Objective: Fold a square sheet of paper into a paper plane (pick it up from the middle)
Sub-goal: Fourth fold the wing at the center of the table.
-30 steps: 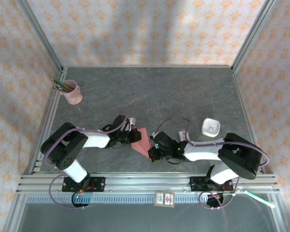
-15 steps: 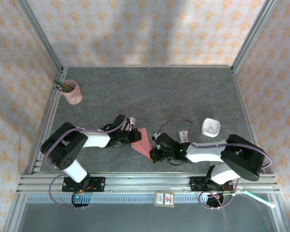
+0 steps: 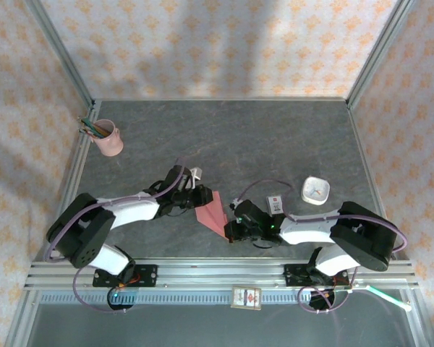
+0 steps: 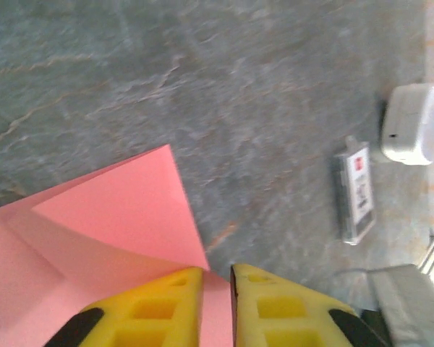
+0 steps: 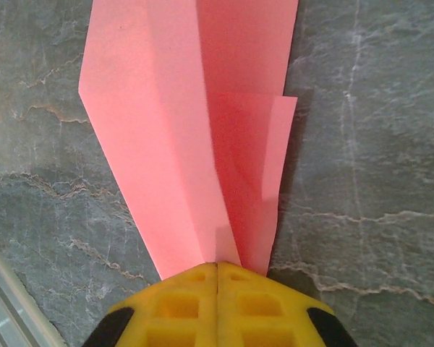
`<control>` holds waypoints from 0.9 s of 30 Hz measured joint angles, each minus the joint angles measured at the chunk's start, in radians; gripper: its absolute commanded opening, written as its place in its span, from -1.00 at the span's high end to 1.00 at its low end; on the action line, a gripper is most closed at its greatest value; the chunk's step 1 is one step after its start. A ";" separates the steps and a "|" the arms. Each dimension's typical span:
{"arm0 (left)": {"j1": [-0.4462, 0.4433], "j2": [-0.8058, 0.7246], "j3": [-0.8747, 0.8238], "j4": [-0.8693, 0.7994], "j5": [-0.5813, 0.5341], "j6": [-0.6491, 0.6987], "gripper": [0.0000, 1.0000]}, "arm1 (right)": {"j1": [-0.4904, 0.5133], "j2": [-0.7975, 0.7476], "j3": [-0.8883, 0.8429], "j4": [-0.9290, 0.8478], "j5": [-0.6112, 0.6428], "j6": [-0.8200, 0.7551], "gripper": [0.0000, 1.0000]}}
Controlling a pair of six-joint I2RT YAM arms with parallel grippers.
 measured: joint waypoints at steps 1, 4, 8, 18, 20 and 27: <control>-0.011 -0.022 -0.010 0.009 0.003 -0.015 0.83 | 0.000 0.000 -0.001 0.002 0.000 0.003 1.00; -0.044 -0.064 -0.066 0.051 0.015 -0.066 0.99 | 0.000 0.000 -0.003 0.005 0.002 0.014 1.00; -0.101 -0.076 -0.179 0.126 0.034 -0.156 1.00 | 0.000 0.000 -0.003 0.005 0.003 0.021 1.00; -0.216 0.031 -0.247 0.340 0.045 -0.299 1.00 | 0.000 -0.001 -0.003 0.005 0.004 0.021 1.00; -0.220 0.046 -0.247 0.360 0.045 -0.312 1.00 | 0.000 -0.002 -0.003 0.002 0.005 0.021 1.00; -0.220 0.079 -0.246 0.396 0.040 -0.330 1.00 | 0.000 -0.004 -0.003 0.001 0.007 0.021 1.00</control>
